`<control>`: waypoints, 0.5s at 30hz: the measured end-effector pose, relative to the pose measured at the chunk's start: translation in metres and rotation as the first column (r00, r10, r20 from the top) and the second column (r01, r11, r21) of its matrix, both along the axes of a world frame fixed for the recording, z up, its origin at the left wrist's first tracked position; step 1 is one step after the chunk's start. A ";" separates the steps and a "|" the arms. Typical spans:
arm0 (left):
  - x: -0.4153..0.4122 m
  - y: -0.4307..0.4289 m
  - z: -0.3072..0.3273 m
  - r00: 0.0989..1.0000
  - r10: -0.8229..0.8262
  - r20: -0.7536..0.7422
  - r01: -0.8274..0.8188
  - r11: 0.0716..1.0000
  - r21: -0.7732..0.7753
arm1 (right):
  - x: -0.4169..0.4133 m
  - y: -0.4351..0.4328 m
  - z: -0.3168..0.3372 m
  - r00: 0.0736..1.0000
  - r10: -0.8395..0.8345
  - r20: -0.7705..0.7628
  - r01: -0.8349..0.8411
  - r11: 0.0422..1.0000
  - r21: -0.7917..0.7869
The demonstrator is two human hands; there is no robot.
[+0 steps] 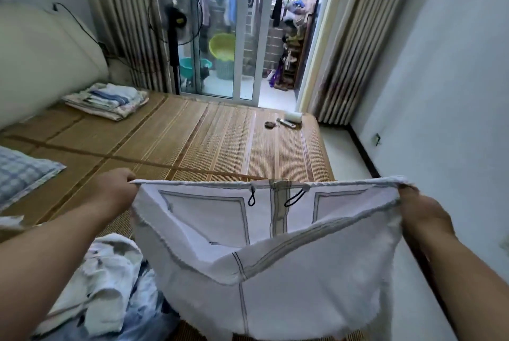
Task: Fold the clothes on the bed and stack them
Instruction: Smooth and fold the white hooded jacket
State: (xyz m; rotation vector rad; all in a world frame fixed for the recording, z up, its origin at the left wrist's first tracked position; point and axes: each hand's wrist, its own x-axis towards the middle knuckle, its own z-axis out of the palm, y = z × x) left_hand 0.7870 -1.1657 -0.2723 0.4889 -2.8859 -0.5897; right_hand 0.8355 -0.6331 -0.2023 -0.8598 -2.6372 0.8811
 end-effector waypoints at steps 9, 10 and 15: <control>-0.047 -0.025 0.070 0.953 0.131 0.273 -0.292 0.634 0.716 | -0.063 -0.080 0.062 0.944 -0.226 -0.241 -0.054 0.615 -0.787; -0.052 -0.026 0.077 0.959 0.141 0.245 -0.281 0.583 0.763 | -0.069 -0.088 0.068 0.921 -0.260 -0.291 -0.082 0.600 -0.796; -0.083 -0.026 0.108 0.976 0.169 0.133 -0.185 0.338 0.923 | -0.091 -0.115 0.105 0.888 -0.234 -0.395 -0.184 0.607 -0.773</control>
